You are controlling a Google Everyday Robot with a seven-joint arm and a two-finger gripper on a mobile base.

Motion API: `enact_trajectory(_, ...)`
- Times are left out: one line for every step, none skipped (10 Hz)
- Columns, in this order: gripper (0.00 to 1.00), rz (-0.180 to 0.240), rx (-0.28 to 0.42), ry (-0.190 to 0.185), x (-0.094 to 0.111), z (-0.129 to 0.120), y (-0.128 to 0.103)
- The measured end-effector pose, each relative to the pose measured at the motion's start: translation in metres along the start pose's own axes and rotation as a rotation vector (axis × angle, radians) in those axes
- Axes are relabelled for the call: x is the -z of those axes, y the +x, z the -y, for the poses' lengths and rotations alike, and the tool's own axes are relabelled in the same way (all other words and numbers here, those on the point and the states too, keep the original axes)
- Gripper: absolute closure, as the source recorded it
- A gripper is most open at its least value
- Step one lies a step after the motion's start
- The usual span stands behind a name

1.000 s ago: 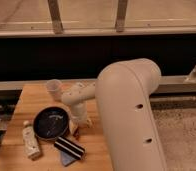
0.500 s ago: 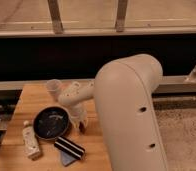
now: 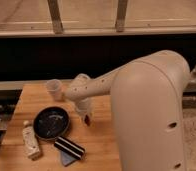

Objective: Place the pepper in the ceramic bowl

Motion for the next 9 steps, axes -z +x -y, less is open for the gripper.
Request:
enact_trajectory(1.00,0.025,0.007,0.004,0.011,0.003,-0.005)
enact_trajectory(1.00,0.038,0.022,-0.002,0.016,-0.002,-0.012)
enact_trajectory(1.00,0.055,0.051,-0.008,0.022,-0.011,-0.022)
enact_trajectory(1.00,0.070,0.085,-0.016,0.026,-0.024,-0.033)
enact_trajectory(1.00,0.075,0.128,-0.026,0.029,-0.040,-0.043)
enact_trajectory(1.00,0.072,0.169,-0.037,0.027,-0.058,-0.050)
enact_trajectory(1.00,0.070,0.205,-0.047,0.026,-0.073,-0.055)
enact_trajectory(1.00,0.062,0.257,-0.060,0.023,-0.094,-0.058)
enact_trajectory(1.00,0.054,0.305,-0.082,0.020,-0.114,-0.057)
